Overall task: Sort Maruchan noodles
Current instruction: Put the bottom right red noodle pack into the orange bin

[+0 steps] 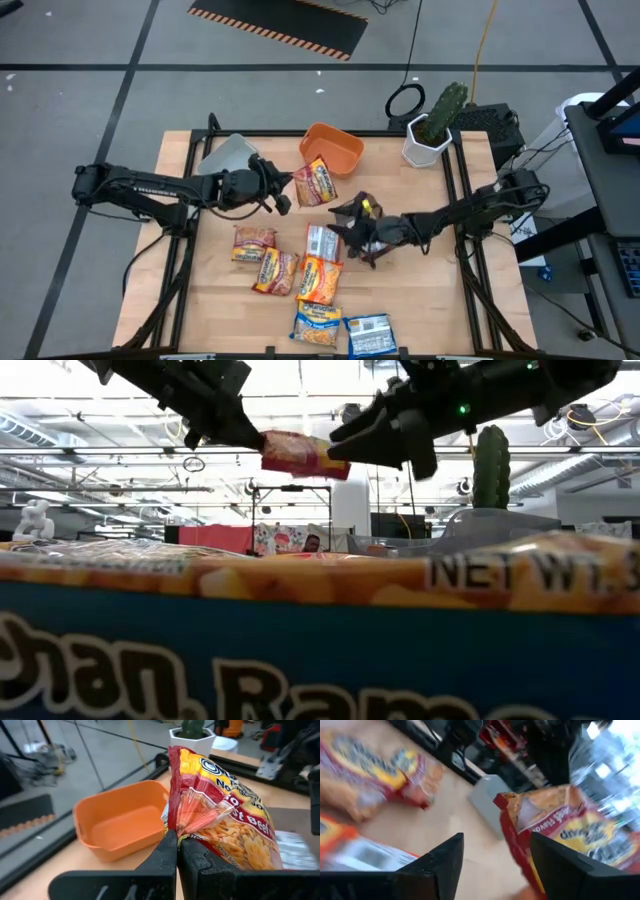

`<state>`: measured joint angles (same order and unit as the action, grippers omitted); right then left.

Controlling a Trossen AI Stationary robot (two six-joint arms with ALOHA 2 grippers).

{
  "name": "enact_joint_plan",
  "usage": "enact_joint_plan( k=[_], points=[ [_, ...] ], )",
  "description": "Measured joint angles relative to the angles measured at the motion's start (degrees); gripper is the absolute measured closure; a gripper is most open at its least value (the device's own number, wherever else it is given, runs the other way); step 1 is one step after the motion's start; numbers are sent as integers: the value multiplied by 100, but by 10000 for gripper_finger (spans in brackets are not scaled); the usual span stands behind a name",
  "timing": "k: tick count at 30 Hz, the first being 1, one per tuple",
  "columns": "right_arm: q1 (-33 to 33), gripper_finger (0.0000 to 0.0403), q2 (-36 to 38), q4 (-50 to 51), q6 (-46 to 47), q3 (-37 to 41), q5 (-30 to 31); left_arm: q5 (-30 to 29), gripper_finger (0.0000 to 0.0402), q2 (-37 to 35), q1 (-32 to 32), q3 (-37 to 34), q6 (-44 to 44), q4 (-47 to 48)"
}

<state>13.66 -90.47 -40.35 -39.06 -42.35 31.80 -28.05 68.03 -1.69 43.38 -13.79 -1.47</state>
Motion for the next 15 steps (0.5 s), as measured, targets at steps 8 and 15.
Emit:
enact_joint_plan(
  k=[8, 15],
  points=[
    [371, 159, -616, -899, -3189, -2, 1562, 452, 401, 0, -4, 0, -517, 158],
    [235, 157, -1193, -1730, -4570, 0, 1774, 788, 401, 0, 86, 0, -741, 263]
  ],
)
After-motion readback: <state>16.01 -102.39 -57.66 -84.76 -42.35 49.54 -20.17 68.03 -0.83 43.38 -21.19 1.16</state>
